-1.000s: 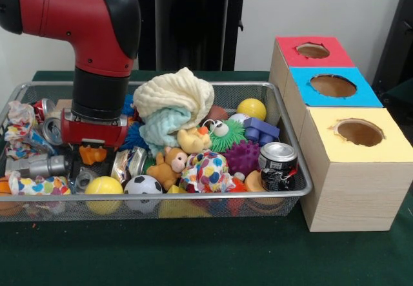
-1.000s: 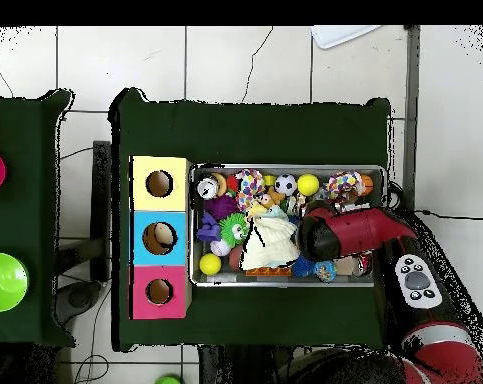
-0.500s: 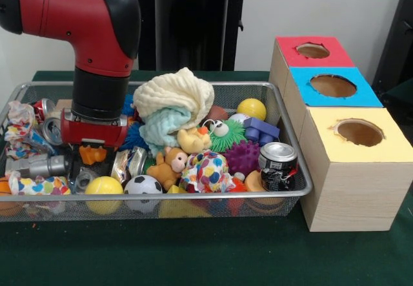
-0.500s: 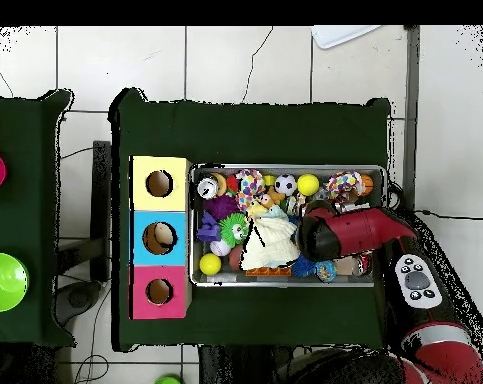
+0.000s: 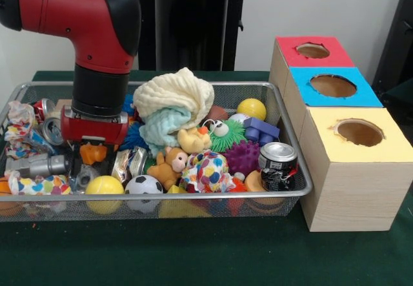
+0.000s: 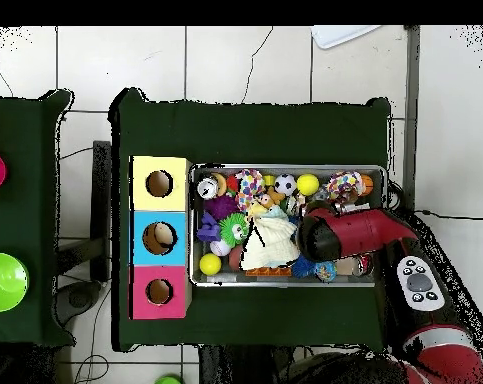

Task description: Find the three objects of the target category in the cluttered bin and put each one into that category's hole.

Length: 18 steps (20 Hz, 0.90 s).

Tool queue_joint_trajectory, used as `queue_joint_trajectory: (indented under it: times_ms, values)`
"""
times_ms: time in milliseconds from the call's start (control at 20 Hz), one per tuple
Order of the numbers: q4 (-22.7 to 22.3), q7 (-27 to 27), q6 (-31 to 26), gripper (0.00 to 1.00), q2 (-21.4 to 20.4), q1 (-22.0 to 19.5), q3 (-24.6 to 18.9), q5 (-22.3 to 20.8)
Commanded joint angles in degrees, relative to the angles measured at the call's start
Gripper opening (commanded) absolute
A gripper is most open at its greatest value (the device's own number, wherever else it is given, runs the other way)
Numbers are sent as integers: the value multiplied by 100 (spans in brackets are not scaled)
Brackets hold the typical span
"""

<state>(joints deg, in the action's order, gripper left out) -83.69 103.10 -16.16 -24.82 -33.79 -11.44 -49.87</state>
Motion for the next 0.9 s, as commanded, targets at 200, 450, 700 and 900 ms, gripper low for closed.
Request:
queue_joint_trajectory:
  times_ms: [200,450,700,900]
  values:
    - [-695,-483,-961,0,-385,-176,-524,572]
    - [-844,-656,-1250,0,-643,-214,-621,819]
    - [-878,-739,-1404,0,-741,-236,-683,918]
    - [-852,-762,-1447,0,-749,-252,-708,911]
